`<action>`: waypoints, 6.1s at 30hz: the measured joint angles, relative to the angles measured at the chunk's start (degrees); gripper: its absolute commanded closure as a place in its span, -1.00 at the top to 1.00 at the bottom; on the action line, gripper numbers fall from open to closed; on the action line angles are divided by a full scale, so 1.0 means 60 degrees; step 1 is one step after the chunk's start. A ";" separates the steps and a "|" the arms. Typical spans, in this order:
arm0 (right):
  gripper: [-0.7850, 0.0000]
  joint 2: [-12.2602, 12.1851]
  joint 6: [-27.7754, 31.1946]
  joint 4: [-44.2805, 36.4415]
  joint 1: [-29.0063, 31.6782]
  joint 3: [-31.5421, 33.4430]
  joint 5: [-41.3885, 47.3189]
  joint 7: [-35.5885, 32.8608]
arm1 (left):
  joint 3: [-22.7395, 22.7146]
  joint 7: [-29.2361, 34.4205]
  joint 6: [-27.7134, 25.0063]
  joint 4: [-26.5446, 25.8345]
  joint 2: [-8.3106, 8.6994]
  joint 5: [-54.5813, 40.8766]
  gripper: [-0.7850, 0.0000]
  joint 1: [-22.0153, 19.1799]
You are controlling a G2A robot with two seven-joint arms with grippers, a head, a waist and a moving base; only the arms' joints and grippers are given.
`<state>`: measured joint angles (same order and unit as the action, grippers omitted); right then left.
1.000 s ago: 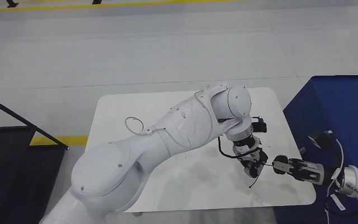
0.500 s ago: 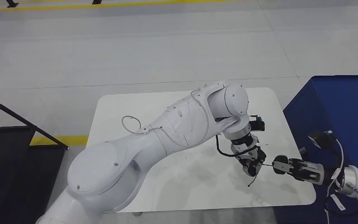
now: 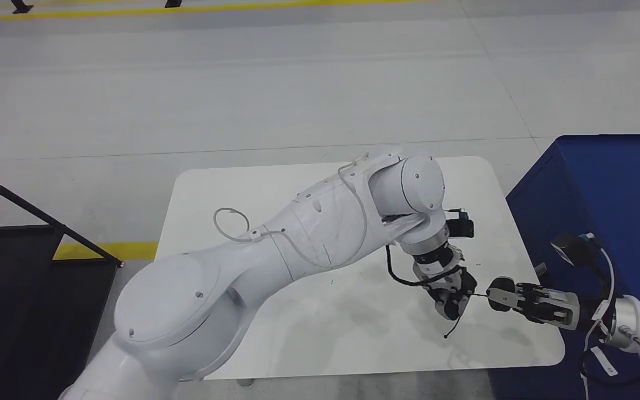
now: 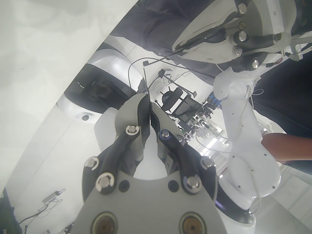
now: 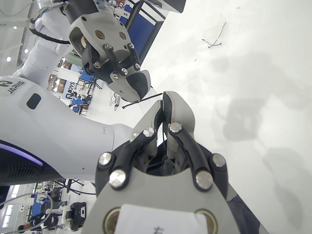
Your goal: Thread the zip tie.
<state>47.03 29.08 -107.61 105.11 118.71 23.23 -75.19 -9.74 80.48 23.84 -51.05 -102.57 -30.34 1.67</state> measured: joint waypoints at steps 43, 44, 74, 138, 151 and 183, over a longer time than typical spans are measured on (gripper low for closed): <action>-1.00 0.0000 0.0000 0.0000 0.0000 0.0000 0.0000 0.0000 | 0.0000 0.0409 -0.0410 0.1132 -0.0566 0.0170 -1.00 0.0026; -1.00 0.0000 0.0000 0.0000 0.0000 0.0000 0.0000 0.0000 | 0.0000 0.0414 -0.0415 0.1170 -0.0594 0.0191 -1.00 0.0044; -1.00 -0.0020 0.0010 -0.0237 0.0121 0.0021 -0.0128 0.0318 | 0.0000 0.0537 -0.0537 0.2509 -0.1254 0.0521 -1.00 -0.0153; -1.00 -0.0092 -0.1405 0.0545 -0.0387 0.0359 -0.0752 0.1618 | -0.0617 -0.1670 -0.0068 0.0616 0.0255 0.1332 1.00 0.0305; -1.00 -0.0092 -0.1405 0.0545 -0.0387 0.0359 -0.0752 0.1618 | -0.0012 -0.0993 -0.0019 -0.2313 0.0189 0.6556 1.00 0.0592; -1.00 -0.0128 -0.2039 0.1102 -0.0638 0.0519 -0.0994 0.1909 | -0.0006 0.0609 -0.2348 -0.3865 0.0536 1.0170 1.00 0.3084</action>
<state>46.26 16.85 -101.00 101.28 121.82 17.27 -63.74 -9.77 84.13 9.76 -74.24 -99.35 30.68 20.17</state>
